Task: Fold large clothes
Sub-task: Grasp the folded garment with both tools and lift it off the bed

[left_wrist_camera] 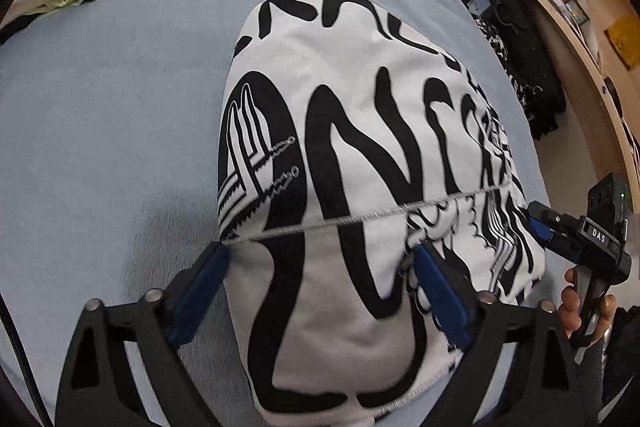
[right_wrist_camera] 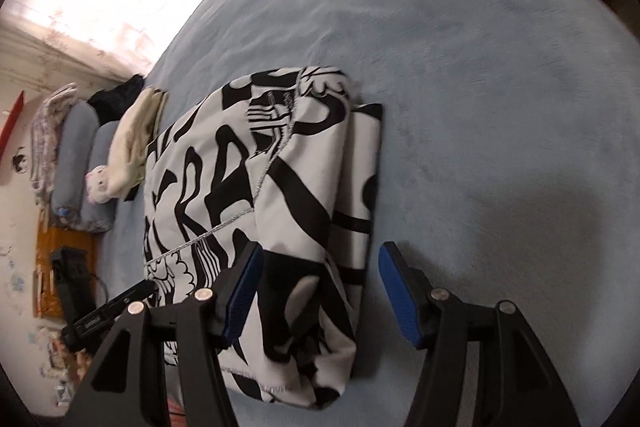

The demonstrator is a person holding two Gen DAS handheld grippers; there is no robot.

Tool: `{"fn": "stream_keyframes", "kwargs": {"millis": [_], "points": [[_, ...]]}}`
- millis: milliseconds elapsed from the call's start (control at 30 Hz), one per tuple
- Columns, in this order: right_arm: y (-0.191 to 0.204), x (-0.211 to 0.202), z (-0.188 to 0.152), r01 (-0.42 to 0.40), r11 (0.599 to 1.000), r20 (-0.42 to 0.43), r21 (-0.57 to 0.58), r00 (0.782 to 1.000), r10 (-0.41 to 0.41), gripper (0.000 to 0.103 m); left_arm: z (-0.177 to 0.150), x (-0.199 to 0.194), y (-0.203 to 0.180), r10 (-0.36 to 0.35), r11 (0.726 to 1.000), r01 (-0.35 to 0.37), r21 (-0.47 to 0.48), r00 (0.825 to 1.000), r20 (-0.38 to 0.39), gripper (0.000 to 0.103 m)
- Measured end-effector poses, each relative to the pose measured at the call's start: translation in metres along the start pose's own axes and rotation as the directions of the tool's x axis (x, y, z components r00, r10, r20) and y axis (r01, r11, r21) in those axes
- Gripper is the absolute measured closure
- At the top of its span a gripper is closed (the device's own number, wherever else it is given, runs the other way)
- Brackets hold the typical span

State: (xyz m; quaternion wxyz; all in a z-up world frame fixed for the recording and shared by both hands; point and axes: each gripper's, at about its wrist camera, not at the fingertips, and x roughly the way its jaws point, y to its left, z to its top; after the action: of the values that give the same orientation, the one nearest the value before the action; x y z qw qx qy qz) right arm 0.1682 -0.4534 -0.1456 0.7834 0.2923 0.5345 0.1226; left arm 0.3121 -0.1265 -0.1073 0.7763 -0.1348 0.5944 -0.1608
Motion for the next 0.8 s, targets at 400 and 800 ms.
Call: {"fn": "stream_keyframes", "kwargs": {"millis": [400,800], "points": [[0.002,0.061,0.011,-0.203,0.979,-0.179,-0.030,0.964,0.195,0.035,-0.004,0.037,0.020,-0.144,0.989,0.143,-0.033,0.989,-0.035,0.000],[0.033,0.081,0.015,-0.168,0.979,-0.157,-0.116,0.976,0.149,0.039,0.000,0.060,0.004,-0.184,0.983,0.184,0.009,0.983,-0.023,0.000]]}}
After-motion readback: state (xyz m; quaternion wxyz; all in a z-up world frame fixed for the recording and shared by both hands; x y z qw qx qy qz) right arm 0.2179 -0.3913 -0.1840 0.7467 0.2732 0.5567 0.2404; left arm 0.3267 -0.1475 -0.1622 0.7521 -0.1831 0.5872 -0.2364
